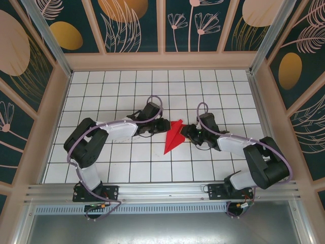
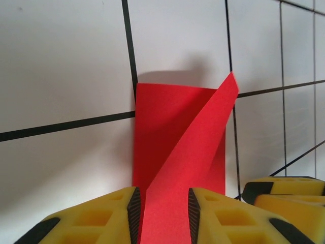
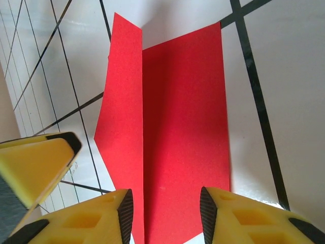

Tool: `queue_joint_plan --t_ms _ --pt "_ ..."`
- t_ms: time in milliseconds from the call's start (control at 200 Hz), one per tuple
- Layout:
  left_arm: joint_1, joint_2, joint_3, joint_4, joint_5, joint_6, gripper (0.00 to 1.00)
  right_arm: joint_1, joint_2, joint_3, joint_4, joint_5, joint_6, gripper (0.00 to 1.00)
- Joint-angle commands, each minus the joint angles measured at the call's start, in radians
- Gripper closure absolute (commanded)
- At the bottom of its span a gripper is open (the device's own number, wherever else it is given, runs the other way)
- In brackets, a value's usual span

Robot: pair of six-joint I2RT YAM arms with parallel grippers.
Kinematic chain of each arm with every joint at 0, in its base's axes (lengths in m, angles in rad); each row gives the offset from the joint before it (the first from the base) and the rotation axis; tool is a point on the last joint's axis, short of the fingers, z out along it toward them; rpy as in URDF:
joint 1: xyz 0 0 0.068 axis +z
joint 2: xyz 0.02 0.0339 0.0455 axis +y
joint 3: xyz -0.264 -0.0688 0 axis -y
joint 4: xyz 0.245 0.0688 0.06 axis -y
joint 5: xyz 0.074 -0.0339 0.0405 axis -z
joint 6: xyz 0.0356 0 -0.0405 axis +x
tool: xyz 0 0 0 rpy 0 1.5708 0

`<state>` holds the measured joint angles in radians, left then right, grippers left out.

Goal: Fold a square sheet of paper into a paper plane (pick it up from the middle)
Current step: Fourth fold the wing at the center of the table.

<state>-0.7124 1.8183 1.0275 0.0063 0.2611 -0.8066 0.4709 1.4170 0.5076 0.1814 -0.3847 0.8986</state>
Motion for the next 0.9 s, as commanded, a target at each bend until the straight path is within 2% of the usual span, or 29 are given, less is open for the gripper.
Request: queue_joint_plan --t_ms 0,280,896 --pt "-0.002 0.026 0.044 -0.046 0.024 0.055 0.65 0.006 0.023 0.000 -0.011 0.036 0.030 0.57" --pt "-0.002 0.068 0.066 -0.068 0.051 0.083 0.62 0.015 0.075 -0.012 0.028 0.014 0.040 0.57" --pt "-0.001 0.142 0.071 -0.088 0.095 0.097 0.70 0.018 0.123 0.025 0.117 -0.047 0.050 0.58"
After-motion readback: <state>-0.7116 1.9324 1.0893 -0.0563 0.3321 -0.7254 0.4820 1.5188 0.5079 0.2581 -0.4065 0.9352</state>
